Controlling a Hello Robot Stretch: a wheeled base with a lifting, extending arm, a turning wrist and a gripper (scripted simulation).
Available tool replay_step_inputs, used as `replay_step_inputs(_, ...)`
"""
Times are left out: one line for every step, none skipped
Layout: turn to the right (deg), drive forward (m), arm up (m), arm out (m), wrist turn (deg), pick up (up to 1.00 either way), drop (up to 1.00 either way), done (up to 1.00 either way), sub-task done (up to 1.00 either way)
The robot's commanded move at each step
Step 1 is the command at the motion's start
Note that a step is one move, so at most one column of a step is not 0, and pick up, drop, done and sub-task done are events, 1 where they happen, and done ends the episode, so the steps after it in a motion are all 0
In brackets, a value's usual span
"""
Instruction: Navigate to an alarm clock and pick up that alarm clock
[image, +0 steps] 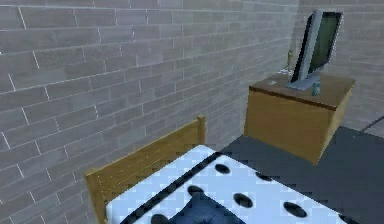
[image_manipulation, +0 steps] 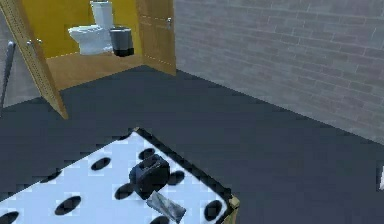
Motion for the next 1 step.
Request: replay_step_inputs(-9.0, 0.00, 0.00, 0.00, 0.0, 0.00, 0.00, 0.00, 0.00)
